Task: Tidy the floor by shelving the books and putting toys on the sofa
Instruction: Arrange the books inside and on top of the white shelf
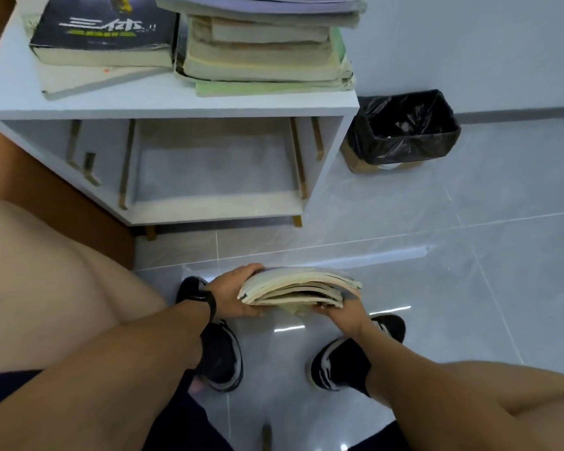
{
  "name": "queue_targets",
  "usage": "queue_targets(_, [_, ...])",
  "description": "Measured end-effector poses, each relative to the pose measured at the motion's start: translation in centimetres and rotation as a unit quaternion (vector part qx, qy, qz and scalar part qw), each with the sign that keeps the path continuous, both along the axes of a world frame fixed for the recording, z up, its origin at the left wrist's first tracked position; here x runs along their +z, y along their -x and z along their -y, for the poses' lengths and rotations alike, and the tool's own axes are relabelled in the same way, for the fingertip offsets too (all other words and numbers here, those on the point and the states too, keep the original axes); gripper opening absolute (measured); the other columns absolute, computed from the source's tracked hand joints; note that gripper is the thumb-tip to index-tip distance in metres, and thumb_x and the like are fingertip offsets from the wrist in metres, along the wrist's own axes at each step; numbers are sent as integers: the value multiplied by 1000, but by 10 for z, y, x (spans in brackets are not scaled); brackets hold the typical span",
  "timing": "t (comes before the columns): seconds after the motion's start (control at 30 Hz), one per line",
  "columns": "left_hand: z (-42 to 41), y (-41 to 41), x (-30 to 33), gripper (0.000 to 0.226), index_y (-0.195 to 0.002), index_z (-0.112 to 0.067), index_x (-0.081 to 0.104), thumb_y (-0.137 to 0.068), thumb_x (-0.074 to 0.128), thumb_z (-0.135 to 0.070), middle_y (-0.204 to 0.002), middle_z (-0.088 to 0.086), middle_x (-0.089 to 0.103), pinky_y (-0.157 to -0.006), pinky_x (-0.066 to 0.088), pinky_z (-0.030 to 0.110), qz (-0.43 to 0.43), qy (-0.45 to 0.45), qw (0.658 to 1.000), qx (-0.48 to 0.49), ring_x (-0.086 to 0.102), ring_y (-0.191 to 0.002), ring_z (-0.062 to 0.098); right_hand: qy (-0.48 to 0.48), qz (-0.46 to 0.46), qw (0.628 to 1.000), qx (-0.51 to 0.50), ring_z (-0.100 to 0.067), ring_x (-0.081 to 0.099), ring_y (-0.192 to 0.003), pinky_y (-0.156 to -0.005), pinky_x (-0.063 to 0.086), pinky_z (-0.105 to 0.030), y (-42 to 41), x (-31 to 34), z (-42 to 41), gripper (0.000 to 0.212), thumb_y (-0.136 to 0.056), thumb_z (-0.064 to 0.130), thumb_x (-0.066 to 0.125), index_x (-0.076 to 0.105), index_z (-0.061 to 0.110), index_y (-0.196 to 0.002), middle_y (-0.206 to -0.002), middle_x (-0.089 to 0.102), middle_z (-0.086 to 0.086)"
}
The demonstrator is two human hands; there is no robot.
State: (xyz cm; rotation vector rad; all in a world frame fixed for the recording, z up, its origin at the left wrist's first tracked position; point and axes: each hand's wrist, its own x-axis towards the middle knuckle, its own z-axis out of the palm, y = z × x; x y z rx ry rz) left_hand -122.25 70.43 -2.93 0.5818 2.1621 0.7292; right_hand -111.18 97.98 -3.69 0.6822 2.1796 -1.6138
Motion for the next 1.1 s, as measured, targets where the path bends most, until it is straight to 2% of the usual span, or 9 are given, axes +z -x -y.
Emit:
queue_targets(0.1, [4,17,7,94,-150,-41,23,-74,75,-62,-144,-7,47,-104,46,39,-73,91,984,-132,54,-124,19,10,-8,1000,0,-1,67,-103,-91,51,-19,2,-7,-8,85,-52,49,96,62,11,-119,-111,71,0])
queue_targets(0.27, [-7,16,4,98,-148,-53,13,-67,67,-67,-142,-9,45,-101,48,45,-37,86,989,-116,56,-123,23,-9,6,999,33,-2,70,-98,-89,56,-23,5,-8,4,48,-67,12,93,70,15,-109,-101,76,7])
queue_targets(0.37, [-17,11,-2,94,-148,-50,23,-69,73,-61,-147,-13,43,-102,47,39,-42,53,997,-41,52,-127,18,-19,-6,999,35,-5,69,-104,-92,55,-24,8,-10,9,57,-64,32,96,70,25,-116,-108,75,12])
queue_targets(0.5, [-25,25,5,78,-132,-38,54,-65,73,-72,-123,-11,63,-91,54,40,-74,32,996,23,60,-111,14,-33,-2,999,-33,-9,71,-99,-87,58,-28,25,-7,6,55,-68,28,94,69,24,-116,-103,76,9])
queue_targets(0.6, [-19,37,8,62,-108,-40,66,-55,86,-66,-104,-17,72,-87,58,37,-8,-22,988,156,68,-96,7,-33,-3,999,-21,-2,67,-92,-72,50,-12,45,4,18,45,-72,31,91,68,27,-111,-98,72,15])
queue_targets(0.67, [-9,43,18,58,-101,-40,68,-51,93,-54,-104,-16,74,-93,57,37,34,-44,970,236,69,-99,7,-36,-12,999,-3,4,64,-90,-68,47,-10,62,13,30,49,-71,31,91,66,27,-113,-98,71,18])
queue_targets(0.77, [6,49,46,44,-92,-32,70,-58,96,-31,-98,-12,75,-94,55,35,58,-56,937,341,70,-97,13,-24,-28,999,5,-8,68,-98,-82,54,-27,93,33,51,55,-69,29,92,66,25,-117,-105,73,13])
queue_targets(0.93, [31,65,115,45,-102,-20,71,-63,93,-19,-98,-2,73,-83,53,29,-52,-79,875,474,68,-93,20,12,-78,996,29,-15,70,-103,-93,57,-41,159,85,89,55,-67,22,94,68,25,-115,-108,75,7])
queue_targets(1.1, [48,55,145,37,-90,-30,64,-69,89,-11,-88,-10,68,-79,53,29,-106,-137,819,547,65,-89,17,9,-96,994,48,-19,72,-99,-90,59,-47,200,109,128,47,-69,15,92,69,19,-110,-104,77,1])
